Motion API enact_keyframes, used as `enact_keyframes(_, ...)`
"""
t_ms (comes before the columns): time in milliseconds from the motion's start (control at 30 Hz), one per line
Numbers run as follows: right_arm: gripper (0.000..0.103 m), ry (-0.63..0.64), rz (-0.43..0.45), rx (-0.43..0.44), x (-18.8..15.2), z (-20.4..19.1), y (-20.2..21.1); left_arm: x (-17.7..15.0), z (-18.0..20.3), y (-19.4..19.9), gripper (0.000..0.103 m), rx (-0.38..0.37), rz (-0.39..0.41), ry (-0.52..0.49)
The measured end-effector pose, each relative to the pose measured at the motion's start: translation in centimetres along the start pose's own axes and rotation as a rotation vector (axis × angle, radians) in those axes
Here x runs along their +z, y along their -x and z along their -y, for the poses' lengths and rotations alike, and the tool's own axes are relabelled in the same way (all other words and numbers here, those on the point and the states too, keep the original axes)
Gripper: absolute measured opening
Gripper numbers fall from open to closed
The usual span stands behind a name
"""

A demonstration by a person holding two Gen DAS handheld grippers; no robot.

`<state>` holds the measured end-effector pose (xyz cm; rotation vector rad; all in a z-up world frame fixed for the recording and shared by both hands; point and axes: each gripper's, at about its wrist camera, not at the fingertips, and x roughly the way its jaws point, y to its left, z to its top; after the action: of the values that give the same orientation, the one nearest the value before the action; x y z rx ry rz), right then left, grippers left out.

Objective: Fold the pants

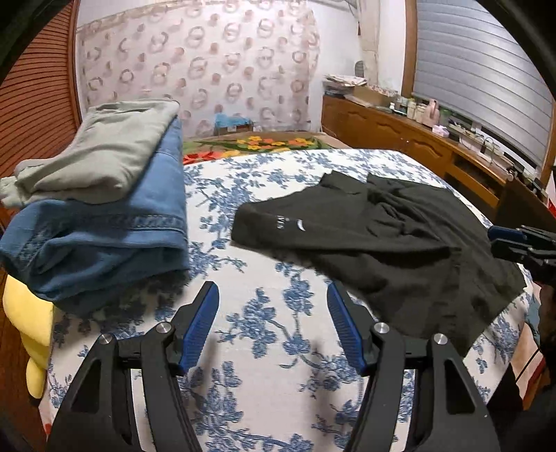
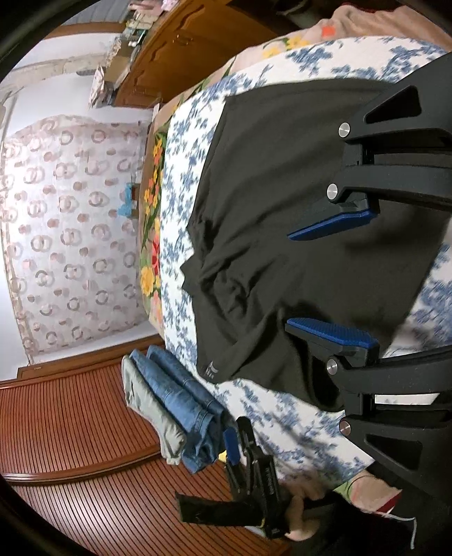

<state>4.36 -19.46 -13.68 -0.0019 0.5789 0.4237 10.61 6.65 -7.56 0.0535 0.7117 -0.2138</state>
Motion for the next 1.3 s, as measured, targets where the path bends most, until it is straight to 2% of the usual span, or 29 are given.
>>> enact_keyframes(200,0.049,0.027,-0.029,0.039,1.1,-0.6,-2.6,0.0,0.2,0.2,0.066,-0.001,0.017,0.005)
enact_keyframes(567,0.049,0.014,-0.129,0.063,1.1,-0.5,-5.9,-0.6,2.3,1.1,0.066,-0.059,0.01,0.004)
enact_keyframes(700,0.049,-0.002,-0.147,0.08,1.1,-0.4,-6.1,-0.8,3.1,1.1,0.079,-0.071,0.004,0.001)
enact_keyframes(767,0.049,-0.004,-0.156,0.09,1.1,-0.4,-6.3,-0.9,3.3,1.2,0.08,-0.084,0.009,0.0)
enact_keyframes(800,0.047,-0.006,-0.158,0.085,1.1,-0.3,-6.2,-0.9,3.5,1.3,0.08,-0.088,0.008,0.001)
enact_keyframes(867,0.038,-0.006,-0.152,0.096,1.2,-0.4,-6.0,-1.1,3.7,1.3,0.08,-0.095,0.008,0.003)
enact_keyframes(933,0.019,-0.001,-0.138,0.097,1.0,-0.7,-5.7,-1.2,4.0,1.5,0.08,-0.097,0.01,0.0)
enact_keyframes(1033,0.009,0.017,-0.103,0.107,0.9,-1.1,-5.0,-1.2,4.6,1.6,0.08,-0.103,0.008,-0.004)
enact_keyframes(1300,0.007,0.079,0.037,0.079,1.4,-1.6,-0.6,-0.8,6.8,1.9,0.08,-0.13,0.009,-0.034)
